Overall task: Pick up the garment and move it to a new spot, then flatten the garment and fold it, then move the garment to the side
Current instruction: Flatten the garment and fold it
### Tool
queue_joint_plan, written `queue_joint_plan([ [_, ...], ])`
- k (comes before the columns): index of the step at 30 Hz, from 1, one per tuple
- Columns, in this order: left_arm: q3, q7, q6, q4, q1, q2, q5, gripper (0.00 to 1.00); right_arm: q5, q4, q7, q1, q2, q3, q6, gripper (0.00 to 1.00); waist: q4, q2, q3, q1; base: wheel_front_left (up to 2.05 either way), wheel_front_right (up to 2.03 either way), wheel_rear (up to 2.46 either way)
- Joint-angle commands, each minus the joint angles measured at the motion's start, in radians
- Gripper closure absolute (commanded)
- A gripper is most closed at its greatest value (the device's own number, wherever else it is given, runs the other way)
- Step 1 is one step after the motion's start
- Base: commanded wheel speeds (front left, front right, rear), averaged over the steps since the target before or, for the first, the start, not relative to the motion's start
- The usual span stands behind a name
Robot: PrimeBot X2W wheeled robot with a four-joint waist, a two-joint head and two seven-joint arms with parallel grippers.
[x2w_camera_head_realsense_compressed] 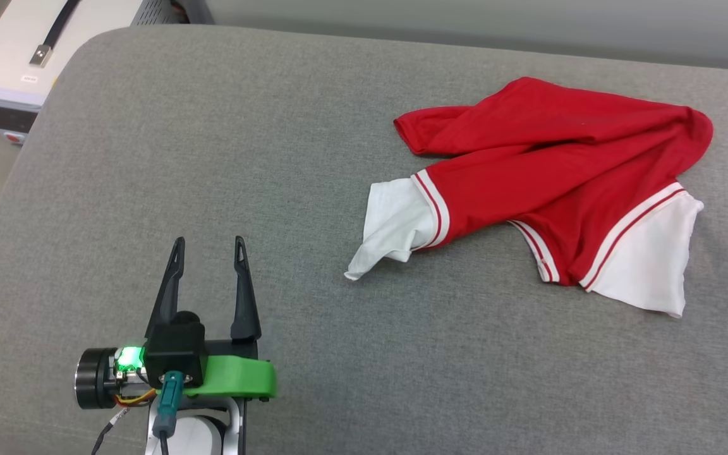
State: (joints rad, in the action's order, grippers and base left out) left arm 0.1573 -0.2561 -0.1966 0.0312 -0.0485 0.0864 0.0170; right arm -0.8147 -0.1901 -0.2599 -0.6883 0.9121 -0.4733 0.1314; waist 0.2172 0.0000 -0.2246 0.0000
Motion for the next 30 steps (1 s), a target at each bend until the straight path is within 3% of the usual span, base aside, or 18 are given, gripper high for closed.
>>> queue_joint_plan([
  [1, 0.001, -0.006, 0.003, 0.0, 0.013, 0.003, -0.009, 0.0, -0.027, 0.046, -0.061, 0.044, 0.022, 0.009, -0.001, 0.0, -0.015, 0.0, 0.017, 0.0, 0.0, 0.0, 0.0],
  [7, 0.004, -0.006, 0.002, 0.0, 0.014, 0.003, -0.009, 0.0, -0.102, 0.184, -0.286, 0.195, 0.089, 0.079, -0.001, 0.0, -0.018, 0.0, 0.018, 0.0, 0.0, 0.0, 0.0],
  [11, 0.006, -0.006, 0.001, 0.004, 0.016, 0.001, -0.007, 0.0, -0.111, 0.234, -0.39, 0.285, 0.089, 0.098, -0.001, 0.0, -0.023, 0.0, 0.009, 0.0, 0.0, 0.0, 0.0],
  [18, 0.017, -0.006, 0.006, 0.007, -0.009, -0.004, -0.005, 0.0, -0.093, 0.219, -0.482, 0.379, 0.023, 0.101, -0.001, 0.0, -0.009, 0.0, -0.032, 0.0, 0.0, 0.0, 0.0],
  [25, 0.025, -0.006, 0.008, 0.007, -0.044, -0.01, -0.005, 0.0, -0.017, 0.115, -0.488, 0.341, -0.091, 0.06, -0.001, 0.0, 0.027, 0.0, -0.088, 0.0, 0.0, 0.0, 0.0],
  [30, 0.026, -0.006, 0.004, 0.004, -0.049, -0.013, -0.003, 0.0, 0.01, 0.05, -0.489, 0.355, -0.124, 0.011, -0.001, 0.0, 0.039, 0.0, -0.097, 0.0, 0.0, 0.0, 0.0],
])
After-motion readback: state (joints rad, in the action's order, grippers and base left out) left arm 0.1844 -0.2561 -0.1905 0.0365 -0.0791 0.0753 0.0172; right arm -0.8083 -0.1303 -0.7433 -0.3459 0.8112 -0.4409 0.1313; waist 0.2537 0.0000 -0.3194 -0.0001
